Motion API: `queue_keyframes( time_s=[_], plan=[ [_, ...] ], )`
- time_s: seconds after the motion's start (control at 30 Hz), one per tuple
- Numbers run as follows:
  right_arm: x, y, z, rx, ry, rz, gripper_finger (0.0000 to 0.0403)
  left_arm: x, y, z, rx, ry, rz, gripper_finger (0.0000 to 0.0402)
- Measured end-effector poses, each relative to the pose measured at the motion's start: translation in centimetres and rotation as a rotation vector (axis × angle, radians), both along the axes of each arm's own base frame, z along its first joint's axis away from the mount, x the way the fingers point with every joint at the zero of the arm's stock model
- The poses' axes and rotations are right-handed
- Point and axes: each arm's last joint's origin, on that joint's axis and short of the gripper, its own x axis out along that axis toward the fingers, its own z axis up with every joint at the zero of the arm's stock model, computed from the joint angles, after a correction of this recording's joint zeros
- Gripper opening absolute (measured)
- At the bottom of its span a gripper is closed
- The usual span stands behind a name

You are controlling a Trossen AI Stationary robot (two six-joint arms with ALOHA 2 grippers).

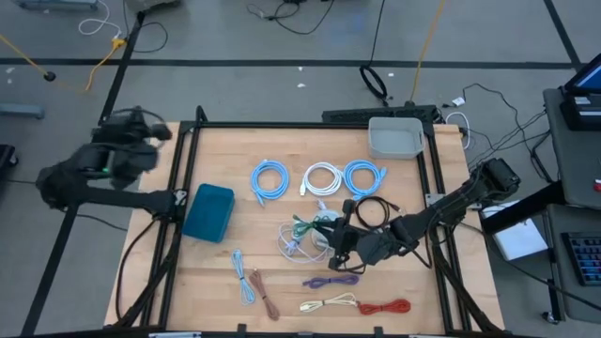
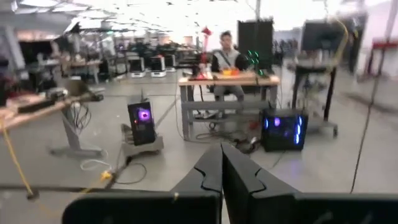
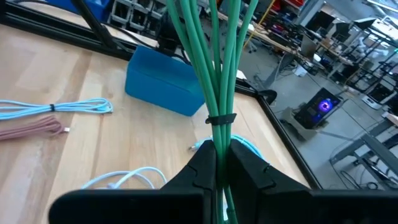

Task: Pick & Place USB Port
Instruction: Put the green charger cable into the blue bin

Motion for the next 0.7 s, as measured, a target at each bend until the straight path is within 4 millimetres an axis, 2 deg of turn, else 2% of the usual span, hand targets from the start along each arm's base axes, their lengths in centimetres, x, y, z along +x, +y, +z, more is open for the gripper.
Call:
queue_keyframes(
  time_s=[0.13, 0.27, 0.5, 0.7],
  plan=[
    [-0.2, 0.3, 0.0, 0.001, 0.003, 0.009, 0.0015, 2.8, -0.2, -0.7, -0.004, 0.107, -0.058, 0.0000],
    [-0.4, 0.7, -0.1, -0.002, 0.006, 0.021, 0.0015, 3.9, -0.7, -0.7, 0.014, 0.151, -0.099, 0.0000],
    [-0.5, 1.1, -0.1, 0.003, 0.006, 0.033, 0.0015, 2.8, -1.1, -0.5, 0.018, 0.096, -0.156, 0.0000],
    [-0.5, 1.1, -0.1, 0.012, 0.002, 0.030, 0.0015, 2.1, -0.5, -0.4, -0.002, 0.013, -0.100, 0.0000]
  ],
)
